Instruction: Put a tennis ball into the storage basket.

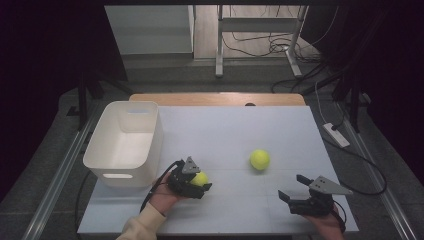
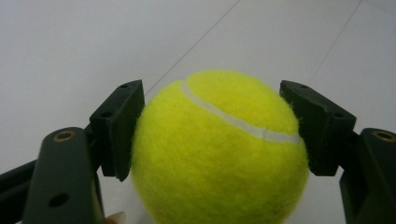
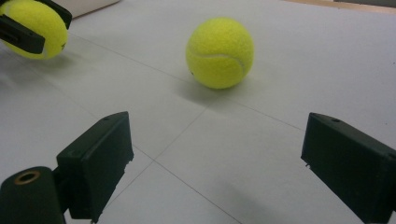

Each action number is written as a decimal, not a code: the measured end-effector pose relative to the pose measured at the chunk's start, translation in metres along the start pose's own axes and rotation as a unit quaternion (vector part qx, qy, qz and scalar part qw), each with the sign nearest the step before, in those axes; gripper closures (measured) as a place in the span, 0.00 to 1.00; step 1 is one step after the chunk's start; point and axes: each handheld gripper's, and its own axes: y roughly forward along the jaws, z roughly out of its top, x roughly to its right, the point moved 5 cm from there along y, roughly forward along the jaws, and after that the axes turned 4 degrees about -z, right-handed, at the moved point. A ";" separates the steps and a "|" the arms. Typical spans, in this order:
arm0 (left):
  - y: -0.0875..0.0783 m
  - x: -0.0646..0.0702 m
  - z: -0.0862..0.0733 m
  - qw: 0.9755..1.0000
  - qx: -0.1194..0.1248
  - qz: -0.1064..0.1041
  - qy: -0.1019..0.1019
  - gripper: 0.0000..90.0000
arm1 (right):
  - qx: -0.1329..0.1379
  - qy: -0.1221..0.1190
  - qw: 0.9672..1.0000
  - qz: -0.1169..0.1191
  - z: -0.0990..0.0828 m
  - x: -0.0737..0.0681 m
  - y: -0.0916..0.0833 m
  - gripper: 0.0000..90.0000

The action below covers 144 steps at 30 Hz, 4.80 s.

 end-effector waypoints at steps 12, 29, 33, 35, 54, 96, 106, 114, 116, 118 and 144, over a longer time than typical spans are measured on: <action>-0.018 0.005 0.009 0.999 0.050 0.007 0.009 0.30 | 0.003 0.000 1.000 0.001 0.000 0.000 0.000 0.10; -0.052 0.004 0.020 0.991 0.128 0.024 0.004 0.29 | 0.004 -0.001 1.000 -0.001 0.001 0.000 -0.001 0.10; -0.062 0.003 0.022 0.989 0.148 0.025 0.000 0.29 | 0.005 -0.001 1.000 -0.001 0.001 0.000 -0.001 0.10; -0.066 0.002 0.022 0.988 0.154 0.024 0.000 0.29 | 0.005 -0.001 1.000 -0.001 0.001 0.000 -0.001 0.10; -0.089 -0.001 0.025 0.980 0.193 0.038 -0.007 0.29 | 0.005 -0.001 1.000 -0.002 0.001 0.000 -0.001 0.10; -0.124 -0.008 0.025 0.970 0.237 0.057 -0.016 0.29 | 0.007 0.001 1.000 -0.003 0.002 0.000 -0.002 0.10; -0.130 -0.012 0.037 0.968 0.242 0.060 -0.022 0.29 | 0.015 0.004 1.000 -0.005 0.004 -0.001 -0.005 0.10; -0.138 -0.017 0.049 0.967 0.242 0.074 -0.024 0.29 | 0.018 0.004 1.000 0.001 0.004 -0.002 -0.005 0.10; -0.141 -0.018 0.051 0.967 0.243 0.076 -0.026 0.29 | 0.019 0.003 1.000 0.002 0.005 -0.002 -0.005 0.10; -0.142 -0.019 0.051 0.966 0.243 0.078 -0.027 0.29 | 0.019 0.003 1.000 0.002 0.005 -0.002 -0.005 0.10; -0.166 -0.050 0.064 0.959 0.260 0.101 -0.054 0.29 | 0.018 0.005 1.000 -0.003 0.005 -0.001 -0.005 0.10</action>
